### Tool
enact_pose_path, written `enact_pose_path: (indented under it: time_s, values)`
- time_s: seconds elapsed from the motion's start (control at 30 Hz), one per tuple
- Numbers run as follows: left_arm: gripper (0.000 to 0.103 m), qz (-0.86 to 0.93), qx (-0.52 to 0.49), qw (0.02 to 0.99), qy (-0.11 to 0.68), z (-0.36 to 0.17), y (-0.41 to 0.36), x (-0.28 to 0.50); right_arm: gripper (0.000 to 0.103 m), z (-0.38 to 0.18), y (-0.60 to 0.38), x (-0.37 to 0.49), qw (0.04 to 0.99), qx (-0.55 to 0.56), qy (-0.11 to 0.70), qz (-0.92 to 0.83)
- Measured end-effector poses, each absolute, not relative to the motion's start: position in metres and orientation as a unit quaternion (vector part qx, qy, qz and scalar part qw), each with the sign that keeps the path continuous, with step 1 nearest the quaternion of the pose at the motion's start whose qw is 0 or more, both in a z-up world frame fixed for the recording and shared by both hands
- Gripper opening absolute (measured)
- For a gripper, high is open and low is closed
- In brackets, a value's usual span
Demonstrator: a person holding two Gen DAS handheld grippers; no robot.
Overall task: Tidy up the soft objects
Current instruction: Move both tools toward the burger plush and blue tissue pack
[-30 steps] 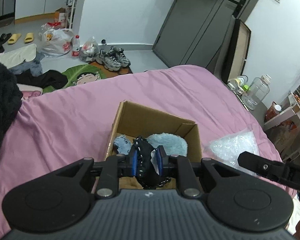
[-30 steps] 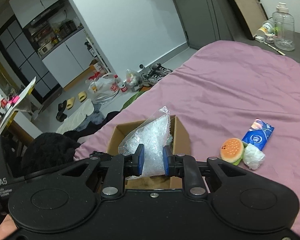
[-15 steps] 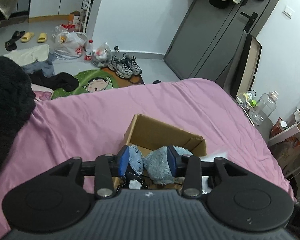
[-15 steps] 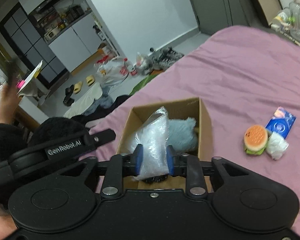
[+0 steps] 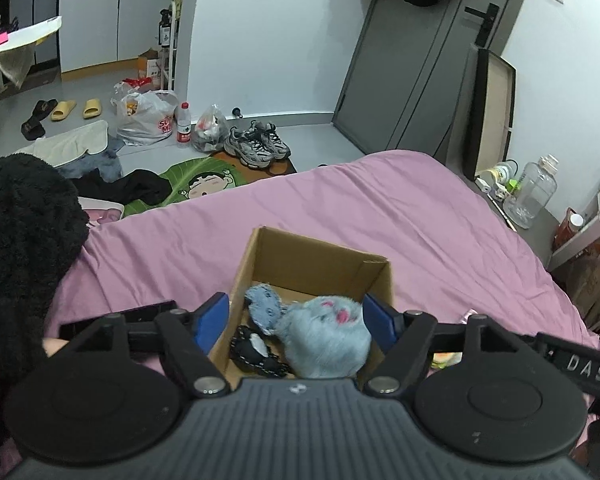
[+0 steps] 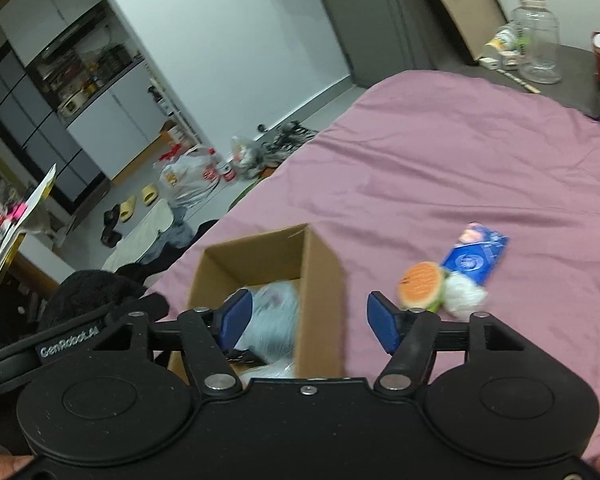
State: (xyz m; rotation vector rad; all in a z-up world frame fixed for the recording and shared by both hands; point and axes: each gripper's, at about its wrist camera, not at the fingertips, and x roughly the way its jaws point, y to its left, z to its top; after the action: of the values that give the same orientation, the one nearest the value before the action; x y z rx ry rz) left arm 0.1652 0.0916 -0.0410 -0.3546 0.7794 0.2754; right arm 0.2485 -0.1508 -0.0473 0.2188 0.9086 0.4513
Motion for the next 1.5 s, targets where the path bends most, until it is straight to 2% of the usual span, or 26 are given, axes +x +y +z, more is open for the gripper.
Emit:
enact_pose_path:
  time_s: [0.37, 0.73, 0.83, 1.03, 1.33, 1.5]
  values:
    - [0.073, 0.111, -0.158, 0.904, 0.381, -0.034, 0.039, 0.181, 0.07, -0.043, -0.219, 0.273, 0.878, 0.149, 0.422, 0.169]
    - [0.073, 0.093, -0.157, 0.907, 0.381, -0.045, -0.009, 0.2, 0.07, -0.073, -0.26, 0.285, 0.863, 0.203, 0.435, 0.157]
    - [0.073, 0.094, -0.157, 0.904, 0.386, -0.052, -0.019, 0.207, 0.069, -0.088, -0.27, 0.291, 0.853, 0.218, 0.448, 0.156]
    - [0.072, 0.092, -0.156, 0.904, 0.387, -0.066, -0.035, 0.223, 0.062, -0.12, -0.28, 0.306, 0.823, 0.255, 0.482, 0.159]
    - [0.062, 0.091, -0.169, 0.896, 0.401, -0.09, -0.051, 0.252, 0.059, -0.151, -0.275, 0.33, 0.788, 0.287, 0.518, 0.166]
    - [0.039, 0.12, -0.186, 0.887, 0.405, -0.103, -0.052, 0.265, 0.055, -0.163, -0.272, 0.342, 0.779, 0.296, 0.53, 0.159]
